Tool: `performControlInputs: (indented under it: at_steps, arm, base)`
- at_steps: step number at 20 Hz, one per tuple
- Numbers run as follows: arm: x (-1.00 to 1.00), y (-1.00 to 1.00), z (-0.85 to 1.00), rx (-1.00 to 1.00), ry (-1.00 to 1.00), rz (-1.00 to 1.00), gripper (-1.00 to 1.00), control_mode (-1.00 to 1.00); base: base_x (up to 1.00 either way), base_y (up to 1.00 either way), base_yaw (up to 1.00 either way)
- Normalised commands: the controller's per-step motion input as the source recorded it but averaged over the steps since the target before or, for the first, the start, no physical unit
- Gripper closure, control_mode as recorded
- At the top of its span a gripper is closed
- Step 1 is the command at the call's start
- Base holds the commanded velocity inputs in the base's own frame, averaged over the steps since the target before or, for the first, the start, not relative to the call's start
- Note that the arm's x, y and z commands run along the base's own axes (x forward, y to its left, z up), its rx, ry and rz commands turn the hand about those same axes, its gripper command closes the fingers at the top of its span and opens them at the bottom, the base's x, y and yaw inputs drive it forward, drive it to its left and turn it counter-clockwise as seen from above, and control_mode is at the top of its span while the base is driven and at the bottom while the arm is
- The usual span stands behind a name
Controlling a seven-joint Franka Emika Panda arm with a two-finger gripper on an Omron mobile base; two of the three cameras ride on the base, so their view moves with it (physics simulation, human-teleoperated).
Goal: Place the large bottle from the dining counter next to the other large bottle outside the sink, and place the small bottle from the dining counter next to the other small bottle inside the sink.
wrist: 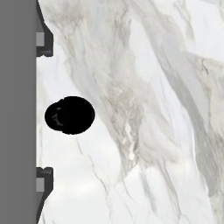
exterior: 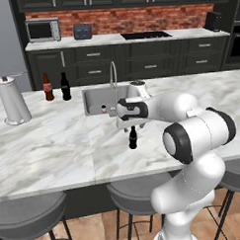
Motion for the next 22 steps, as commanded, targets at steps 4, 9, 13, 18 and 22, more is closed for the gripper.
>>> performControlInputs:
  at_steps: [4,9,13,18,22]
  arm:
    - [0.21,0.00,0.00,0.00,0.00,0.00,-1.00,-1.00]
    - [0.09,0.00,0.00,0.00,0.00,0.00,-1.00,-1.00]
    - [0.00,0.00,-0.01,0.00,0.00,0.00,-1.00,-1.00]
    - [0.00,0.00,-0.08,0.00,0.00,0.00,-1.00,-1.00]
    - [0.00,0.00,-0.22,0.00,0.00,0.00,-1.00,-1.00]
  base:
    - [0.00,0.00,0.00]
    - [0.00,0.00,0.00]
    - [0.00,0.00,0.00]
    - [0.00,0.00,0.00]
    - [0.00,0.00,0.00]
